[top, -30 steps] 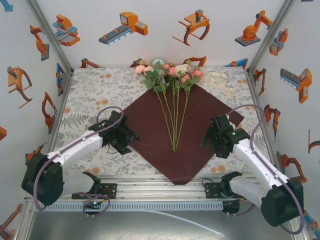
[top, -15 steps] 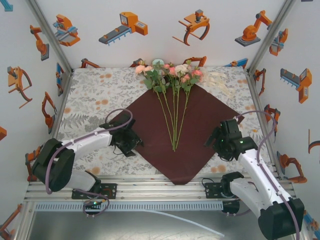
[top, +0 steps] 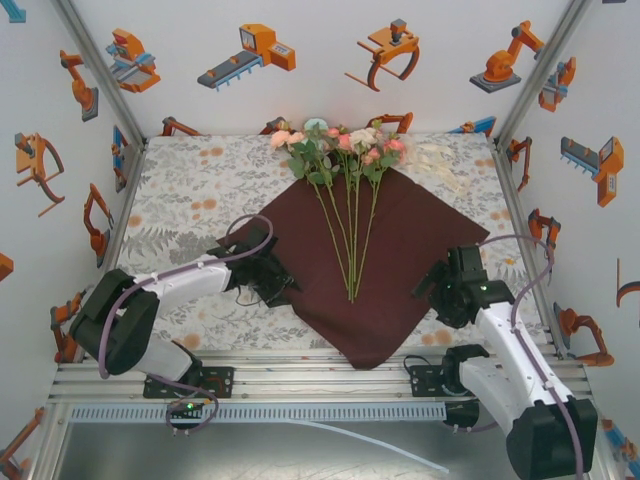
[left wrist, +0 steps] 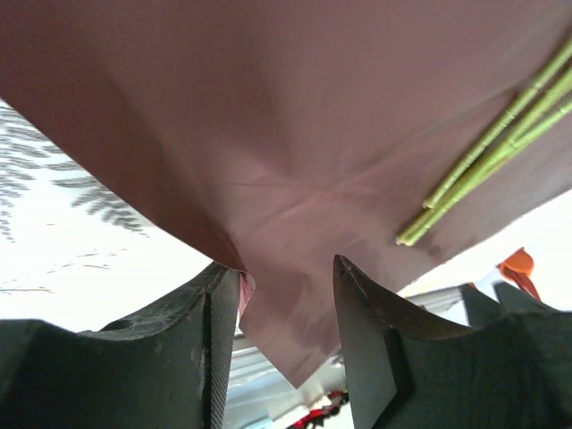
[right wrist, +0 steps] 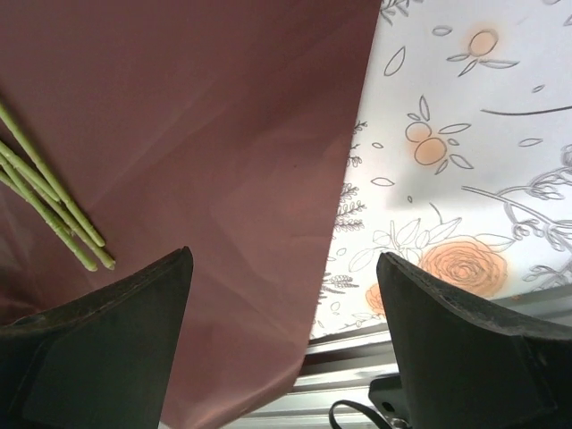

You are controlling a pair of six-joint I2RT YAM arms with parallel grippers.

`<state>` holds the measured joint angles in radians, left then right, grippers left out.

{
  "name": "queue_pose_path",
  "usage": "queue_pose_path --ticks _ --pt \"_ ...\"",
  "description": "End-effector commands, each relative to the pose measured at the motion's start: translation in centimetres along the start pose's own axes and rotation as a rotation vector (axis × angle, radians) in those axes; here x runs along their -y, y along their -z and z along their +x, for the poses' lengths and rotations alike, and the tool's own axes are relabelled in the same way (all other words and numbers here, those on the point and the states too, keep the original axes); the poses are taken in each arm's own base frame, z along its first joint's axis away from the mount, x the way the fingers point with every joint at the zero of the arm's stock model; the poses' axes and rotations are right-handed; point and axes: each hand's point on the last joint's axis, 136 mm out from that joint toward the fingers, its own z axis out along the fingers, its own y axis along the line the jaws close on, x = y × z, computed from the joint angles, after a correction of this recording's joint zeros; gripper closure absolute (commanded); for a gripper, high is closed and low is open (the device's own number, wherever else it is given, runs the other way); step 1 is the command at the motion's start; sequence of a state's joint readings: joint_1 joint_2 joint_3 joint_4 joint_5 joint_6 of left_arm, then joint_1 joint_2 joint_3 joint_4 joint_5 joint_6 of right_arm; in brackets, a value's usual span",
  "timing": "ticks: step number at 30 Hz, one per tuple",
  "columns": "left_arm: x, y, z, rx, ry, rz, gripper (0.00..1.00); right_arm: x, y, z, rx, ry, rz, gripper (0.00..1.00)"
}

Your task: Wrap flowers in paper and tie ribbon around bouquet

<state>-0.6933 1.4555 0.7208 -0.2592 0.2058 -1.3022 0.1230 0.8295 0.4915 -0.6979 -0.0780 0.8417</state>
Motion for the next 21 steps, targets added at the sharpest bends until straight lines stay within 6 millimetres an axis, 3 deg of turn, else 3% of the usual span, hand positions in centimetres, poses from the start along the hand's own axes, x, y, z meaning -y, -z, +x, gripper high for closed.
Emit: queue_pose_path --ticks 1,3,7,11,17,21 --pt "4.0 0.4 0.6 -0.06 -0.001 0.118 0.53 -0.9 -1.1 0.8 -0.073 -0.069 -0.111 0.23" --pt "4.6 0.6 0.5 -0.053 0.006 0.135 0.61 -0.6 -1.3 0.9 -0.091 -0.087 -0.122 0.23" --pt "5.0 1.0 0.0 -0.03 0.043 0.163 0.86 0.0 -1.9 1.5 -0.116 -0.11 -0.122 0.23" --pt "5.3 0.9 -0.3 -0.032 0.089 0.202 0.99 -0.3 -2.4 1.5 -0.125 -0.119 -0.144 0.23" --pt "4.9 0.5 -0.3 -0.031 0.108 0.196 1.0 -1.8 -1.2 1.7 -0.178 -0.087 -0.196 0.23" --pt "4.4 0.6 -0.6 -0.017 0.115 0.184 1.0 -3.2 2.0 0.3 -0.119 0.018 -0.221 0.22"
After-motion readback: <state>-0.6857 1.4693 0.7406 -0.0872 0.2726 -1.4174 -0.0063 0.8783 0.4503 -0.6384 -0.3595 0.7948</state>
